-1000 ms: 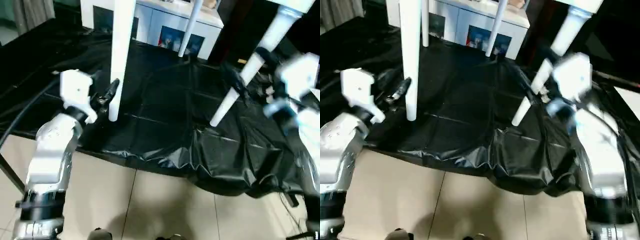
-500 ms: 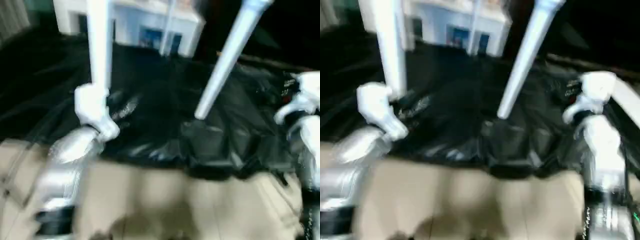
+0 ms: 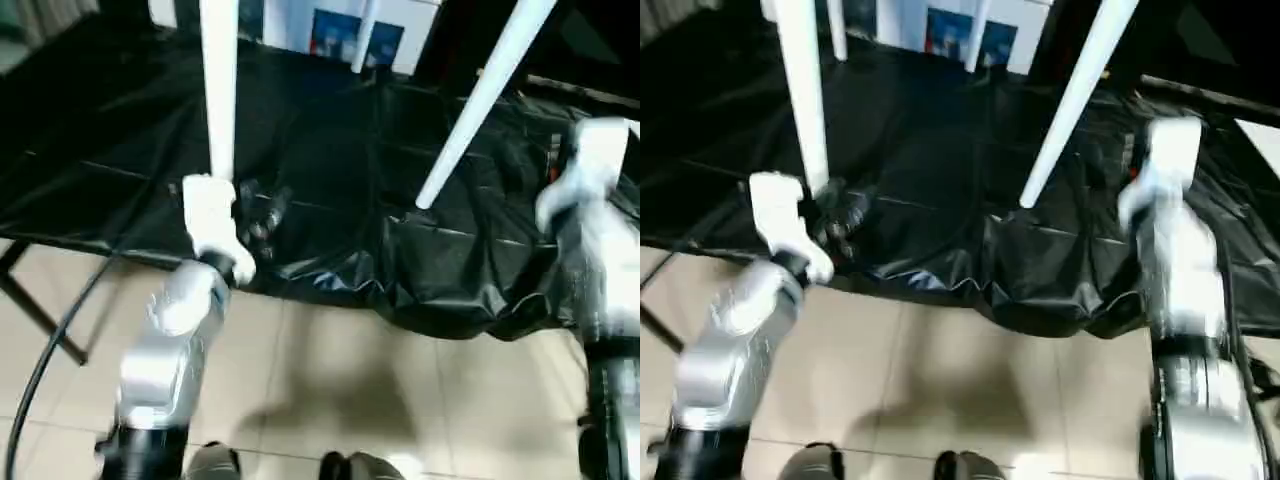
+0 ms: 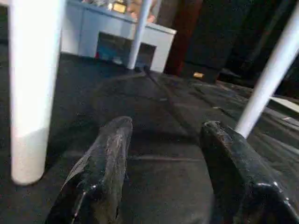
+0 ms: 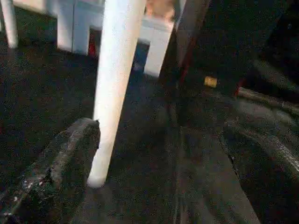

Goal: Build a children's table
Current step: Flip table

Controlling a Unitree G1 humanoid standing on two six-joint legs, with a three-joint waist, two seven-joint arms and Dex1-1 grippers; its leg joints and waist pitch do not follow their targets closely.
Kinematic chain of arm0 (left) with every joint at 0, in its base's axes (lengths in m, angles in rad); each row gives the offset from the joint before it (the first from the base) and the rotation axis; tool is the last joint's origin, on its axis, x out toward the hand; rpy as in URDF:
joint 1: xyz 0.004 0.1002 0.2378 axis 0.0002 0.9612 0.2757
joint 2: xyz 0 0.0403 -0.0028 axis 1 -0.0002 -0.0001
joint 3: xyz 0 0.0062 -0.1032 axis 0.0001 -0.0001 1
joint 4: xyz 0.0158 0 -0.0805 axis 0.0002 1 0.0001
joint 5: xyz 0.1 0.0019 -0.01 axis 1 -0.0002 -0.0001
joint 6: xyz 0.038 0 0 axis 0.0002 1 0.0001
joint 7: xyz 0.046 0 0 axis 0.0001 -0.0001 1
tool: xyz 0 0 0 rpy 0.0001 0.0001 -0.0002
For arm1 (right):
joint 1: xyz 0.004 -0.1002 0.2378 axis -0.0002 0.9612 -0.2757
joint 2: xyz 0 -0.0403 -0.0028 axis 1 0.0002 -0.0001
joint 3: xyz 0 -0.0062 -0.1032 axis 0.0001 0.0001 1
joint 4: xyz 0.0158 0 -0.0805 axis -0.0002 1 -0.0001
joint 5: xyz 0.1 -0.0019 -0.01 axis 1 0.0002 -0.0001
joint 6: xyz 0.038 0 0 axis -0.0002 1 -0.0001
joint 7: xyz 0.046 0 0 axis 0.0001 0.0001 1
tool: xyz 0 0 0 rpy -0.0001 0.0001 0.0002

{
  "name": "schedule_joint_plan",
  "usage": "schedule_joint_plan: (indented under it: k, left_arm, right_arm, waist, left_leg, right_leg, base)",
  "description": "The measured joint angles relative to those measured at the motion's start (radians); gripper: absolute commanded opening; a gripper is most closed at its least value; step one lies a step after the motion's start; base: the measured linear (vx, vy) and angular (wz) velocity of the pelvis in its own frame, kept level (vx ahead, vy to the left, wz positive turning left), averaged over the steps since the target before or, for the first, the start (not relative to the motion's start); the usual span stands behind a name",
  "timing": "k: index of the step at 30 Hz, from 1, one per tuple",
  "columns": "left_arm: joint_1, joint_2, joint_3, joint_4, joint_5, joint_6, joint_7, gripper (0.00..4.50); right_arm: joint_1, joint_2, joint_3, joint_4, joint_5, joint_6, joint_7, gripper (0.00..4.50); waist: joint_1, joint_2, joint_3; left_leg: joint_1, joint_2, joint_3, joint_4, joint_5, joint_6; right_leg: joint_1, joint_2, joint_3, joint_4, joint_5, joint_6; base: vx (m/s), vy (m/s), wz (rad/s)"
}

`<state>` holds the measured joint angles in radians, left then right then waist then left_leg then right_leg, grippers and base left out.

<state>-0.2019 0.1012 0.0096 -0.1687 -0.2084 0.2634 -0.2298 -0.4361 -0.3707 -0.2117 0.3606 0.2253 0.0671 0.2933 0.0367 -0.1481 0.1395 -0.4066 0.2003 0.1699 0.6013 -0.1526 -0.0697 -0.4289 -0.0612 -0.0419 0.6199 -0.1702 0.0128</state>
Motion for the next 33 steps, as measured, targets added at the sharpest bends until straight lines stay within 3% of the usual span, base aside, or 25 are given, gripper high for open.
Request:
schedule_joint_plan:
  k: [2,5,6,7,8,10,11,12,14,15,17,18,19,20,21,22,23,24,25,26,27,29,30,31,33]
  left_arm:
    - [0.005,0.000,0.001,0.003,0.014,-0.017,0.006,2.73]
    - [0.023,-0.002,-0.003,-0.010,0.028,-0.030,0.016,2.73]
    - [0.037,-0.003,-0.009,-0.022,0.029,-0.030,0.017,2.73]
    - [0.046,-0.005,-0.015,-0.025,0.030,-0.030,0.017,2.73]
    - [0.051,-0.004,-0.022,-0.027,0.032,-0.030,0.017,2.73]
    - [0.058,-0.004,-0.036,-0.034,0.039,-0.037,0.016,2.73]
    - [0.065,-0.003,-0.040,-0.036,0.044,-0.046,0.016,2.73]
    - [0.077,-0.003,-0.060,-0.044,0.053,-0.050,0.014,2.73]
    - [0.100,0.001,-0.080,-0.063,0.066,-0.054,0.012,2.73]
    - [0.116,0.008,-0.078,-0.069,0.070,-0.054,0.013,2.73]
    - [0.131,0.019,-0.070,-0.080,0.074,-0.054,0.014,2.73]
    - [0.148,0.031,-0.056,-0.093,0.076,-0.055,0.015,2.73]
    - [0.170,0.040,-0.035,-0.102,0.075,-0.066,0.014,2.73]
    - [0.192,0.042,-0.015,-0.103,0.070,-0.075,0.013,2.73]
    - [0.206,0.048,-0.014,-0.106,0.065,-0.076,0.003,2.73]
    - [0.207,0.053,-0.018,-0.114,0.061,-0.076,-0.009,2.73]
    - [0.203,0.056,-0.023,-0.127,0.055,-0.078,-0.019,2.73]
    - [0.192,0.054,-0.037,-0.131,0.049,-0.084,-0.029,2.73]
    - [0.196,0.043,-0.056,-0.131,0.046,-0.083,-0.034,2.73]
    - [0.208,0.042,-0.076,-0.143,0.041,-0.085,-0.049,2.73]
    - [0.220,0.046,-0.079,-0.153,0.032,-0.086,-0.057,2.73]
    - [0.234,0.055,-0.073,-0.171,0.025,-0.088,-0.063,2.73]
    - [0.250,0.062,-0.068,-0.181,0.025,-0.088,-0.063,2.73]
    - [0.261,0.066,-0.065,-0.181,0.025,-0.088,-0.063,2.73]
    - [0.283,0.080,-0.057,-0.181,0.028,-0.085,-0.063,2.73]
  right_arm:
    - [0.010,0.006,0.007,-0.006,-0.001,-0.005,0.002,4.48]
    - [-0.006,0.007,0.008,-0.004,0.002,-0.024,0.017,4.48]
    - [-0.011,0.007,0.007,-0.004,0.007,-0.031,0.024,4.48]
    - [-0.011,0.007,0.006,-0.004,0.010,-0.031,0.026,4.48]
    - [-0.011,0.007,0.006,-0.005,0.011,-0.031,0.026,4.48]
    - [-0.003,0.008,0.005,-0.014,0.010,-0.028,0.019,4.48]
    - [0.018,0.010,0.004,-0.033,0.008,-0.026,0.015,4.48]
    - [0.061,0.010,-0.007,-0.062,0.009,-0.023,0.013,4.48]
    - [0.102,0.018,-0.013,-0.078,0.008,-0.015,0.008,4.48]
    - [0.119,0.030,-0.011,-0.087,0.008,-0.014,0.007,4.48]
    - [0.131,0.051,-0.005,-0.109,0.008,-0.013,-0.001,4.48]
    - [0.131,0.070,0.001,-0.136,0.020,-0.013,0.000,4.48]
    - [0.129,0.092,0.011,-0.156,0.030,-0.012,-0.004,4.48]
    - [0.136,0.107,0.011,-0.164,0.041,-0.011,-0.010,4.48]
    - [0.161,0.109,0.020,-0.180,0.046,-0.012,0.000,4.48]
    - [0.168,0.113,0.023,-0.182,0.046,-0.015,0.000,4.48]
    - [0.169,0.115,0.024,-0.182,0.046,-0.016,0.000,4.48]
    - [0.172,0.109,0.019,-0.182,0.046,-0.018,-0.002,4.48]
    - [0.192,0.111,0.003,-0.175,0.046,-0.018,-0.008,4.48]
    - [0.198,0.115,-0.005,-0.167,0.046,-0.017,-0.015,4.48]
    - [0.194,0.122,-0.011,-0.167,0.049,-0.017,-0.024,4.48]
    - [0.193,0.125,-0.018,-0.177,0.055,-0.016,-0.030,4.48]
    - [0.193,0.126,-0.018,-0.189,0.060,-0.015,-0.031,4.48]
    - [0.192,0.126,-0.017,-0.196,0.061,-0.014,-0.031,4.48]
    - [0.192,0.126,-0.016,-0.196,0.063,-0.013,-0.023,4.48]
  waist:
    - [-0.009,0.003,0.001]
    - [-0.026,0.011,0.005]
    - [-0.035,0.011,0.005]
    - [-0.040,0.009,0.004]
    - [-0.044,0.008,0.003]
    - [-0.046,0.004,0.000]
    - [-0.042,0.004,-0.001]
    - [-0.041,0.011,-0.006]
    - [-0.032,0.020,-0.010]
    - [-0.027,0.030,-0.016]
    - [-0.013,0.038,-0.020]
    - [-0.010,0.036,-0.022]
    - [-0.005,0.033,-0.024]
    - [0.001,0.030,-0.027]
    - [0.008,0.021,-0.038]
    - [0.009,0.008,-0.049]
    - [0.001,-0.018,-0.063]
    - [-0.010,-0.052,-0.067]
    - [-0.008,-0.049,-0.068]
    - [-0.002,-0.048,-0.068]
    - [-0.001,-0.042,-0.069]
    - [0.000,-0.034,-0.067]
    - [-0.002,-0.033,-0.066]
    - [-0.003,-0.032,-0.065]
    - [-0.005,-0.027,-0.062]
  left_leg:
    - [0.013,0.005,0.000,-0.007,-0.003,-0.003]
    - [0.054,0.015,-0.006,-0.012,-0.027,-0.010]
    - [0.071,0.020,-0.008,-0.011,-0.037,-0.013]
    - [0.084,0.022,-0.008,-0.011,-0.044,-0.016]
    - [0.094,0.023,-0.008,-0.010,-0.052,-0.019]
    - [0.106,0.023,-0.005,-0.010,-0.065,-0.025]
    - [0.104,0.021,-0.002,-0.012,-0.066,-0.025]
    - [0.089,0.013,-0.021,0.004,-0.078,-0.003]
    - [0.064,0.008,-0.041,0.028,-0.087,0.020]
    - [0.048,0.008,-0.053,0.035,-0.093,0.026]
    - [0.050,-0.004,-0.065,0.025,-0.097,0.033]
    - [0.062,-0.026,-0.096,0.014,-0.102,0.043]
    - [0.079,-0.046,-0.110,0.009,-0.110,0.043]
    - [0.099,-0.054,-0.112,0.009,-0.123,0.040]
    - [0.122,-0.070,-0.110,0.008,-0.139,0.043]
    - [0.127,-0.084,-0.103,0.008,-0.145,0.039]
    - [0.128,-0.106,-0.092,0.015,-0.150,0.035]
    - [0.117,-0.134,-0.059,0.059,-0.164,0.041]
    - [0.121,-0.132,-0.055,0.079,-0.167,0.053]
    - [0.119,-0.126,-0.066,0.088,-0.157,0.071]
    - [0.111,-0.120,-0.080,0.071,-0.141,0.065]
    - [0.101,-0.098,-0.084,0.040,-0.136,0.024]
    - [0.094,-0.085,-0.081,0.036,-0.134,-0.007]
    - [0.090,-0.077,-0.077,0.036,-0.131,-0.007]
    - [0.090,-0.065,-0.055,0.038,-0.124,-0.003]
  right_leg:
    - [0.016,0.001,-0.011,-0.020,-0.001,0.000]
    - [0.064,-0.001,-0.046,-0.061,-0.008,-0.004]
    - [0.082,-0.009,-0.063,-0.065,-0.019,-0.006]
    - [0.090,-0.016,-0.074,-0.064,-0.030,-0.009]
    - [0.102,-0.018,-0.079,-0.063,-0.036,-0.011]
    - [0.108,-0.021,-0.079,-0.062,-0.042,-0.012]
    - [0.115,-0.021,-0.080,-0.063,-0.043,-0.011]
    - [0.124,-0.029,-0.103,-0.066,-0.045,-0.003]
    - [0.138,-0.035,-0.130,-0.067,-0.049,0.007]
    - [0.153,-0.034,-0.148,-0.081,-0.056,0.014]
    - [0.179,-0.033,-0.164,-0.110,-0.064,0.018]
    - [0.177,-0.032,-0.158,-0.086,-0.088,-0.008]
    - [0.158,-0.029,-0.132,-0.010,-0.119,-0.036]
    - [0.126,-0.020,-0.105,0.085,-0.133,-0.035]
    - [0.065,-0.003,-0.075,0.141,-0.137,-0.024]
    - [0.013,0.001,-0.050,0.136,-0.124,-0.010]
    - [-0.033,-0.008,-0.016,0.090,-0.089,-0.010]
    - [-0.050,-0.030,0.042,0.057,0.001,-0.008]
    - [-0.039,-0.021,0.061,0.062,-0.008,-0.005]
    - [-0.023,-0.011,0.061,0.049,-0.004,-0.011]
    - [-0.011,0.001,0.053,0.026,0.007,-0.017]
    - [0.000,0.018,0.032,0.007,0.018,-0.025]
    - [0.000,0.024,0.024,-0.005,0.021,-0.035]
    - [0.000,0.024,0.022,-0.014,0.029,-0.037]
    - [0.005,0.019,0.020,-0.023,0.033,-0.036]
  base:
    - [0.055,0.016,-0.13]
    - [0.068,0.042,-0.23]
    - [0.097,0.043,-0.24]
    - [0.097,0.043,-0.24]
    - [0.118,0.031,-0.20]
    - [0.122,0.009,-0.20]
    - [0.133,0.007,-0.05]
    - [0.167,0.007,0.27]
    - [0.179,0.009,0.38]
    - [0.210,0.036,0.64]
    - [0.246,0.037,0.70]
    - [0.326,-0.020,0.64]
    - [0.326,-0.020,0.64]
    - [0.238,-0.103,0.26]
    - [0.028,-0.148,-0.11]
    - [0.028,-0.148,-0.11]
    - [-0.181,-0.113,-0.07]
    - [-0.110,-0.076,0.30]
    - [-0.110,-0.076,0.30]
    - [0.055,-0.084,0.21]
    - [0.046,-0.066,-0.06]
    - [0.023,-0.033,-0.03]
    - [0.000,0.000,0.00]
    - [0.000,0.000,0.00]
    - [-0.080,0.009,0.09]
